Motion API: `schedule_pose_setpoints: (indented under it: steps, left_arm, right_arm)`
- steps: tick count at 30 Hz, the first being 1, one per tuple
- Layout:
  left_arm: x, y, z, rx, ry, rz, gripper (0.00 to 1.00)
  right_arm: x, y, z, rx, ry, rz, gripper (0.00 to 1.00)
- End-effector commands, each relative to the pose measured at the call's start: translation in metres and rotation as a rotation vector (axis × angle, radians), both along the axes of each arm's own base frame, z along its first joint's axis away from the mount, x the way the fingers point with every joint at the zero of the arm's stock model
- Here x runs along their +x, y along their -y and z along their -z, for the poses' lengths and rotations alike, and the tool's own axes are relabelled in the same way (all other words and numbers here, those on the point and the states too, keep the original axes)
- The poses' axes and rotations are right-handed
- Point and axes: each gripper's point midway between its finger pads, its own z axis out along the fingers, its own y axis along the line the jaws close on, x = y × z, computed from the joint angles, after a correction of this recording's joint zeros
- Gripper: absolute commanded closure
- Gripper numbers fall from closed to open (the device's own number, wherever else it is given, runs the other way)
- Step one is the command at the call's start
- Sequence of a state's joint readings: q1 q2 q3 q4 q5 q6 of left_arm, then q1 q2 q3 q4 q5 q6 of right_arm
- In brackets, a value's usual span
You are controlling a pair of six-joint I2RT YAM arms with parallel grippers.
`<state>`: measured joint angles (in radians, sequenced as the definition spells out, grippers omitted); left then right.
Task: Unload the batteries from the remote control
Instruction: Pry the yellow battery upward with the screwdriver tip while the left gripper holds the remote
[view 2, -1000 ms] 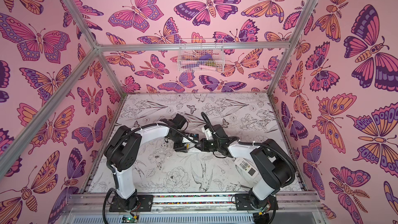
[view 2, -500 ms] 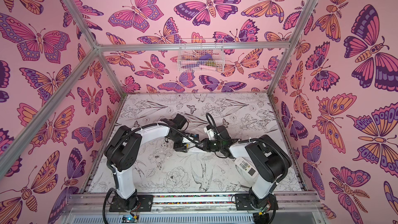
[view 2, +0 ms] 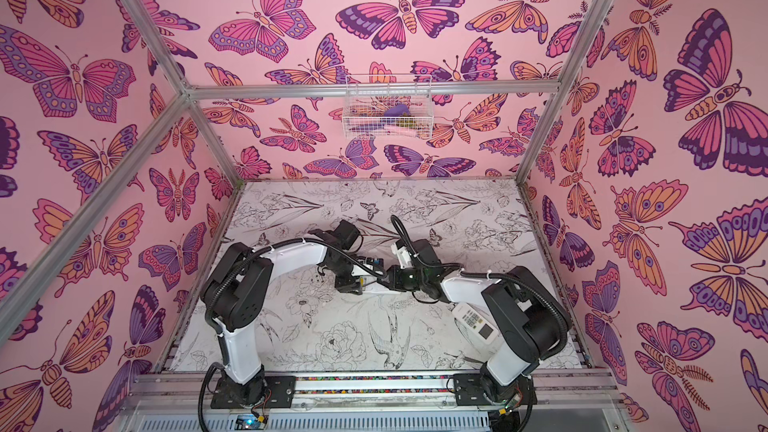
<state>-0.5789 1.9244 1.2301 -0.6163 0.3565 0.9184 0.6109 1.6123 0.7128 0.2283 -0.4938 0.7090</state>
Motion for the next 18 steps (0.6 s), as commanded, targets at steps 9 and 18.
schedule_pose_setpoints:
  steps: [9,18]
  left_arm:
    - [-0.051,-0.017,0.02,0.086,-0.176,-0.007,0.5]
    - [-0.051,-0.019,0.027,0.106,-0.178,0.007,0.51]
  right_arm:
    - [0.001,-0.001,0.018,-0.116,-0.016,0.107,1.0]
    - [-0.017,-0.04,0.022,0.102,0.014,-0.125,1.0]
